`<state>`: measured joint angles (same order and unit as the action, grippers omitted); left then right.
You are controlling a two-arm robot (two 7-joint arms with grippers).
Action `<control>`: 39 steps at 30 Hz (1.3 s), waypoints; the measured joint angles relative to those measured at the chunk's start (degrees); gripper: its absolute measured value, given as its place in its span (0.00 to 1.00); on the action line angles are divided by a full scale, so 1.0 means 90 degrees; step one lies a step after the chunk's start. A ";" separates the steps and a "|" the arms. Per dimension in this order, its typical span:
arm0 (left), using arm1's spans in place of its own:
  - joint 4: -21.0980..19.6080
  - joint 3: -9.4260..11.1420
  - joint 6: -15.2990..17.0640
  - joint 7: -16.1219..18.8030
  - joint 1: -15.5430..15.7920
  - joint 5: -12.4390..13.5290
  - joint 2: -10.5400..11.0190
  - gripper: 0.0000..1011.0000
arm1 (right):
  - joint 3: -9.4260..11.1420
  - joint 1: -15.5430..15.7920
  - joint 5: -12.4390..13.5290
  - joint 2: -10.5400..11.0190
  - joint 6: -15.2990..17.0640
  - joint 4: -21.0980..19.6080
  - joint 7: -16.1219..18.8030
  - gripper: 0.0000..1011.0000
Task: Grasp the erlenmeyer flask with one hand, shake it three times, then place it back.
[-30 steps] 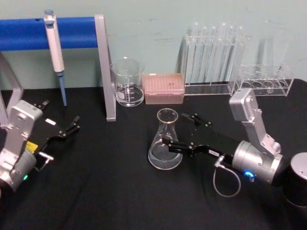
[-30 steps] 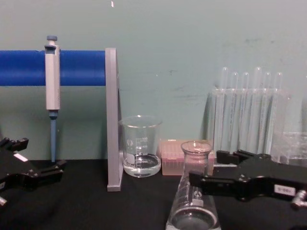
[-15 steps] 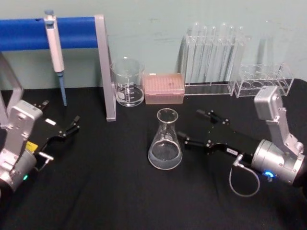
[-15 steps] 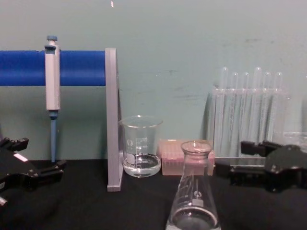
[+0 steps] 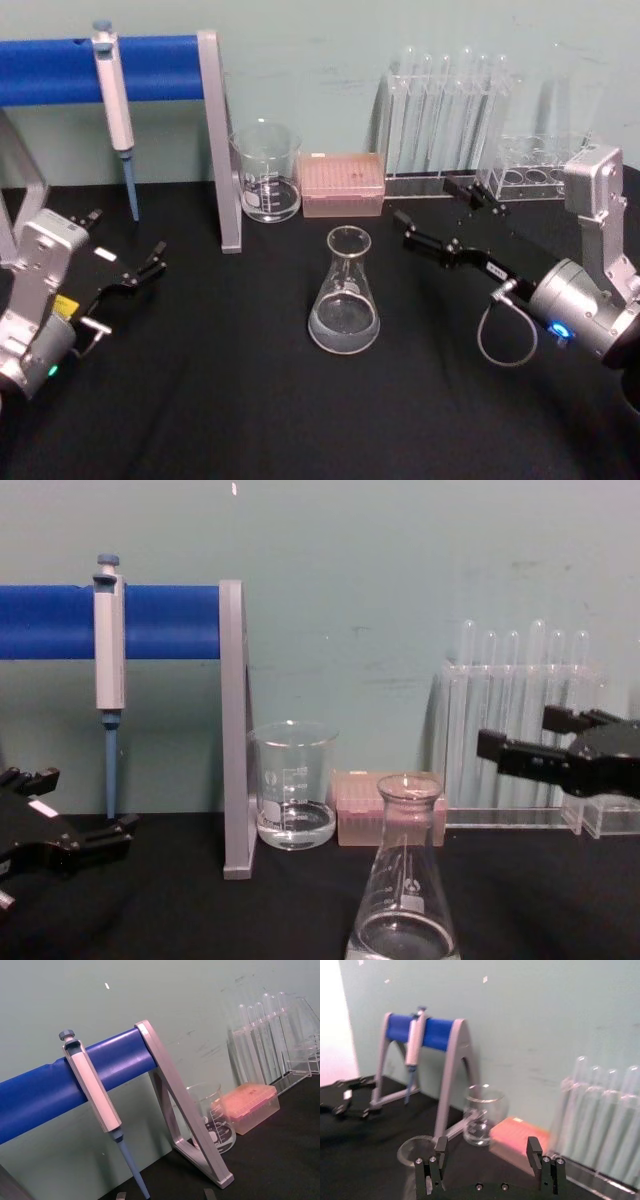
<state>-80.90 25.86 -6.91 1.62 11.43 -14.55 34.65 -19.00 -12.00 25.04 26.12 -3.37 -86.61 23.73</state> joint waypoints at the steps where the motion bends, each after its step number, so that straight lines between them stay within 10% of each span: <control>1: 0.0000 0.0000 0.0000 0.0000 0.0000 0.0000 0.0000 0.99 | 0.0000 0.0000 0.0000 0.0000 0.0000 0.0000 0.0000 0.99; 19: 0.0000 0.0000 0.0000 0.0000 0.0000 0.0000 0.0000 0.99 | 0.0152 -0.0311 -0.0790 -0.1043 -0.0375 0.0964 -0.1020 0.99; 39: 0.0000 0.0000 0.0000 0.0000 0.0000 0.0000 0.0000 0.99 | 0.0150 -0.0595 -0.1360 -0.1490 -0.0342 0.1997 -0.1223 0.99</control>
<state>-80.90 25.86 -6.91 1.62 11.43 -14.55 34.64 -17.64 -17.36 12.80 12.71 -6.45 -68.64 12.72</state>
